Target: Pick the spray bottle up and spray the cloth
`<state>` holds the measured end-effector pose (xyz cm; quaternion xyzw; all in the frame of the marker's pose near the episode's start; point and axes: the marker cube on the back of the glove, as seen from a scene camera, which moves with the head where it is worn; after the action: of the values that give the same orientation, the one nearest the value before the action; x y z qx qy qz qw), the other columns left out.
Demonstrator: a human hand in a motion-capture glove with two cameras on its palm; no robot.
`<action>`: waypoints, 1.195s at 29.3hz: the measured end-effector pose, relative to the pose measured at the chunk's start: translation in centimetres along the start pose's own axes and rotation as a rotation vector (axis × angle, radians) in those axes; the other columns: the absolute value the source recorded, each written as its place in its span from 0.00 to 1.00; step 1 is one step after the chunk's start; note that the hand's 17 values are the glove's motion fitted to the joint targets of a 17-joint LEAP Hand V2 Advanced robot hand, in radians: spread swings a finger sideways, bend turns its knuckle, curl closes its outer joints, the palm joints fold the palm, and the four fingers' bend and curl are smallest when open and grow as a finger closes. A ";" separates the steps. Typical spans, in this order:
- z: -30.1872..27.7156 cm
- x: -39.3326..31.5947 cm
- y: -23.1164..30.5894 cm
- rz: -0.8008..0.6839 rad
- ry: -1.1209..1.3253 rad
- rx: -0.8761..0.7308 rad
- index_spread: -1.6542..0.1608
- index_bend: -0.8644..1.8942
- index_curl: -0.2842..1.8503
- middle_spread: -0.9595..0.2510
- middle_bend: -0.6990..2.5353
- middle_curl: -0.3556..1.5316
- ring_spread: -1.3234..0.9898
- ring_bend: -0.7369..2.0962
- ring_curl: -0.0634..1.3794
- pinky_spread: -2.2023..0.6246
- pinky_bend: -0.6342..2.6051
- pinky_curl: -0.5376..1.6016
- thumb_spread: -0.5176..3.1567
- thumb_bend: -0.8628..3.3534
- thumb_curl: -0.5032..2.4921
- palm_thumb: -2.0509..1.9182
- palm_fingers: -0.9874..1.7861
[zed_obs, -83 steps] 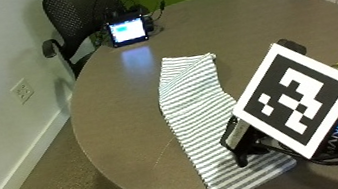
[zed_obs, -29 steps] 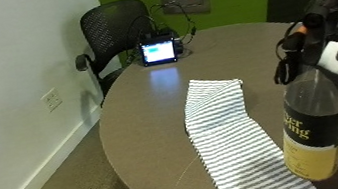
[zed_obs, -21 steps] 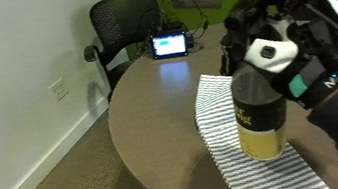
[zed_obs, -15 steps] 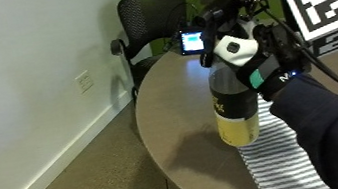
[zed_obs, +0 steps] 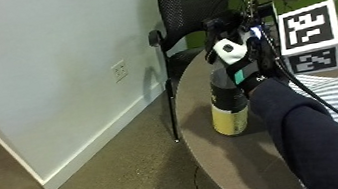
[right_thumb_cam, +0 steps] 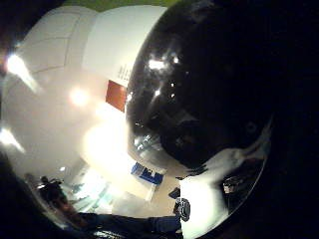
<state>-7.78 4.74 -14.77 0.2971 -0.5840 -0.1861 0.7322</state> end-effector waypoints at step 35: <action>-19.6 3.7 14.4 -0.111 0.830 -0.591 0.70 0.38 0.33 0.77 0.27 0.37 0.57 0.33 0.24 0.85 0.35 0.42 0.42 0.18 0.37 0.62 0.47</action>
<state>11.01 17.59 -5.44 0.1567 -0.1497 -0.2482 0.9442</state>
